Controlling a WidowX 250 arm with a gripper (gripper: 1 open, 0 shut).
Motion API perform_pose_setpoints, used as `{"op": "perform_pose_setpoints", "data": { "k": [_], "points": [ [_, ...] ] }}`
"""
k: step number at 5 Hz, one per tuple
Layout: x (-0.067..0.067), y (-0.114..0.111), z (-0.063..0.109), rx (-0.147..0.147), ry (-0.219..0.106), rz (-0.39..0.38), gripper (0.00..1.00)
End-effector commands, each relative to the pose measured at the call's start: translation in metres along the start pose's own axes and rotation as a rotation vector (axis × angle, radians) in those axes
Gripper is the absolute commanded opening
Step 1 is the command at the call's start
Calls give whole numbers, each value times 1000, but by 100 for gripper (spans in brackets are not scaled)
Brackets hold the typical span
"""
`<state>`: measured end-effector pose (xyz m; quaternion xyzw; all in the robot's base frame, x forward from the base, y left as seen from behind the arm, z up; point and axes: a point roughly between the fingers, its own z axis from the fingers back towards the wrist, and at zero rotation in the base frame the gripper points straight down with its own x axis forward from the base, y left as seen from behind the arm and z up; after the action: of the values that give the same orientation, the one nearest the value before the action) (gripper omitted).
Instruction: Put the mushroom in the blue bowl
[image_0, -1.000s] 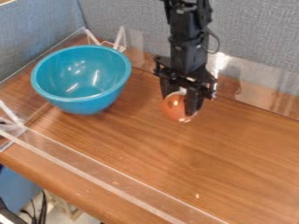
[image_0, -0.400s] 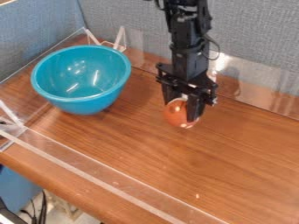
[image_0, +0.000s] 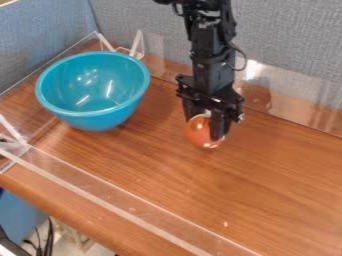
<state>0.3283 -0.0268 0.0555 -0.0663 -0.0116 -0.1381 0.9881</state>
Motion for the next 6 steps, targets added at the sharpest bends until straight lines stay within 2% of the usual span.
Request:
{"op": "perform_pose_setpoints", "data": {
  "k": [1,2,3,4,6],
  "points": [
    [3,6,38,16,-91,1,0],
    [-11,20,72,33,-135,29,0],
    [-30,47,102,58,-147,94,0],
    [-43,89,114,76,-141,169,0],
    [-47,93,120,77,-133,171,0]
  ]
}}
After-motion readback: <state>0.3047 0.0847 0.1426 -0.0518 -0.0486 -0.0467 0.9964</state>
